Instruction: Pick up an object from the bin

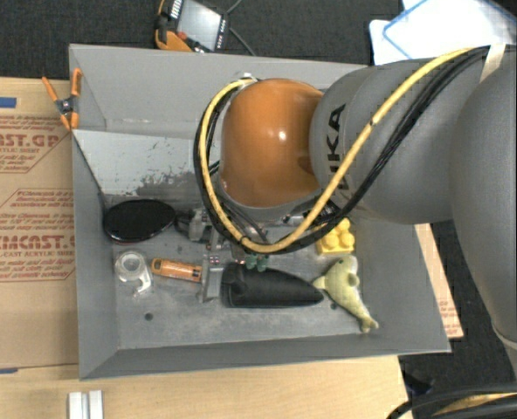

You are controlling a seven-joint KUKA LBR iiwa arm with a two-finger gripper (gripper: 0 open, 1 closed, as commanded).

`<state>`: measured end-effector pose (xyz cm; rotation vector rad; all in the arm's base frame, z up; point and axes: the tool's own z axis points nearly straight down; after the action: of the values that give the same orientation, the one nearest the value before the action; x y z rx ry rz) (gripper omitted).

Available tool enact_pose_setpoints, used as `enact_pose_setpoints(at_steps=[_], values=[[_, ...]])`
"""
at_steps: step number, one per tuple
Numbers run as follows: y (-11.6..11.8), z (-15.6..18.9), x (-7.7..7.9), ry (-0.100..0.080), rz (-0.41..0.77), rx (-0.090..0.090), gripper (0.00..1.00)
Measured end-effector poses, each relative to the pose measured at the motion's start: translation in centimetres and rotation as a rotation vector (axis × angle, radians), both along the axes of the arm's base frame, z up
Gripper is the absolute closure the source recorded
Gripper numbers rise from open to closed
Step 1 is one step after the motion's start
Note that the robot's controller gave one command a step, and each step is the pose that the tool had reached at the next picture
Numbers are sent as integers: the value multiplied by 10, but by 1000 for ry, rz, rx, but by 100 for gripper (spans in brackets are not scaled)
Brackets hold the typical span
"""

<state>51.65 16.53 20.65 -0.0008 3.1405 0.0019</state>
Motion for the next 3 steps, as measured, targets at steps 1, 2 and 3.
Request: enact_pose_setpoints(at_steps=[1,2,3], values=[[0,0,0,0,0,0,0],[-55,-52,-12,5,36,-1,0],[-90,-57,-3,-8,-127,5,100]])
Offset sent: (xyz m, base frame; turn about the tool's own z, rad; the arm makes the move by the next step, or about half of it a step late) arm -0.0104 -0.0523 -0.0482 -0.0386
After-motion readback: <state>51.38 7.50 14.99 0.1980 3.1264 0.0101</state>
